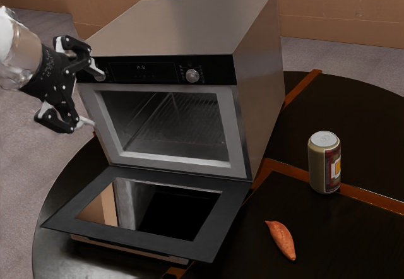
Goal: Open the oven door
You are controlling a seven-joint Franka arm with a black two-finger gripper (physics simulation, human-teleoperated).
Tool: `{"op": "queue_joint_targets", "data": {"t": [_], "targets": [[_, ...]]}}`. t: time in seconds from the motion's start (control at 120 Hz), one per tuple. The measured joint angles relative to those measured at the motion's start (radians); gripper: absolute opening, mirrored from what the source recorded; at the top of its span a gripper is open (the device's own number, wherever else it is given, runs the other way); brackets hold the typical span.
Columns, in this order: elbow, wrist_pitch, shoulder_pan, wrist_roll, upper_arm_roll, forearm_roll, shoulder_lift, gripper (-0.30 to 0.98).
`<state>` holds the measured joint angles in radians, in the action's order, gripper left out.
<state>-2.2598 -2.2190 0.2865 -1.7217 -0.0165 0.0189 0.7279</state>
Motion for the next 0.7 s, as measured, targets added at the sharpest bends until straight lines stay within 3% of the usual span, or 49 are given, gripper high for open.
{"op": "queue_joint_targets", "data": {"t": [0.108, 0.175, 0.25, 0.425, 0.6, 0.7], "targets": [[0.335, 0.167, -0.145, -0.091, -0.2, 0.003, -0.228, 0.68], [0.474, 0.26, -0.263, -0.163, -0.254, 0.016, -0.372, 0.68], [0.56, 0.34, -0.325, -0.228, -0.274, 0.031, -0.515, 0.69], [0.578, 0.41, -0.368, -0.311, -0.191, 0.041, -0.665, 0.69], [0.547, 0.438, -0.419, -0.359, -0.038, 0.047, -0.669, 0.69], [0.55, 0.478, -0.383, -0.388, 0.006, 0.053, -0.642, 0.69]]}}
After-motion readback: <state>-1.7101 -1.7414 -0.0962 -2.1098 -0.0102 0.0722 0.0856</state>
